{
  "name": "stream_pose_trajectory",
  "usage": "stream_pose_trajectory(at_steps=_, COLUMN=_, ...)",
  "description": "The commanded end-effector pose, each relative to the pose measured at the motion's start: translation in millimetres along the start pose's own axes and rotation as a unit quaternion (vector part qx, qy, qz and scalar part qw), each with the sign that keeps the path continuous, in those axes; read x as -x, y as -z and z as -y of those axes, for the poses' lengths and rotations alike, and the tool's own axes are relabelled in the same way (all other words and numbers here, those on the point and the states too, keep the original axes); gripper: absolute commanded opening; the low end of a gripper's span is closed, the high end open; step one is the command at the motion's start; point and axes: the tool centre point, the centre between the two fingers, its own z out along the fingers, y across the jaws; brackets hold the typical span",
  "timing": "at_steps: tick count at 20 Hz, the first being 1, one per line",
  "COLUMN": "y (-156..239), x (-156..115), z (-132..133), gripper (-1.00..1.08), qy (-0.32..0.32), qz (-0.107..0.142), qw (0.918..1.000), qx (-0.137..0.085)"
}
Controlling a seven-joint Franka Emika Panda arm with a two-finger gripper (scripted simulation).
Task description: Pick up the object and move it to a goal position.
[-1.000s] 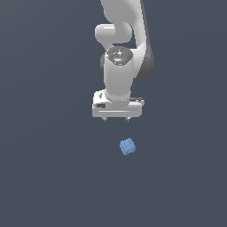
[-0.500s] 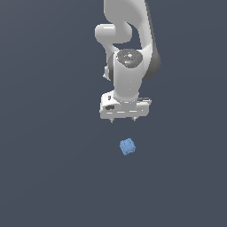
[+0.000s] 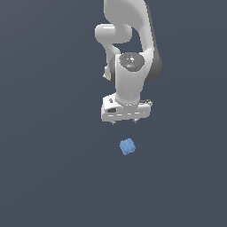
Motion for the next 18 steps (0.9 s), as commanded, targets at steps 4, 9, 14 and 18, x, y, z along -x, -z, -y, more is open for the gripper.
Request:
stream_pose_trajectory(at_steps=4, y=-15, x=-14, z=3, gripper=1.0, qy=0.029, qz=0.0, qw=0.9996, qx=0.001)
stream_pose_trajectory(at_steps=9, y=-38, x=-35, z=7, gripper=1.0, qy=0.072, qz=0.0, qw=0.9974, qx=0.003)
stream_pose_trajectory(at_steps=14, y=-61, x=-51, z=11, gripper=1.0, qy=0.11, qz=0.0, qw=0.9939, qx=0.003)
stream_pose_trajectory(at_steps=18, y=-73, x=-59, z=14, gripper=1.0, qy=0.129, qz=-0.001, qw=0.9916, qx=0.003)
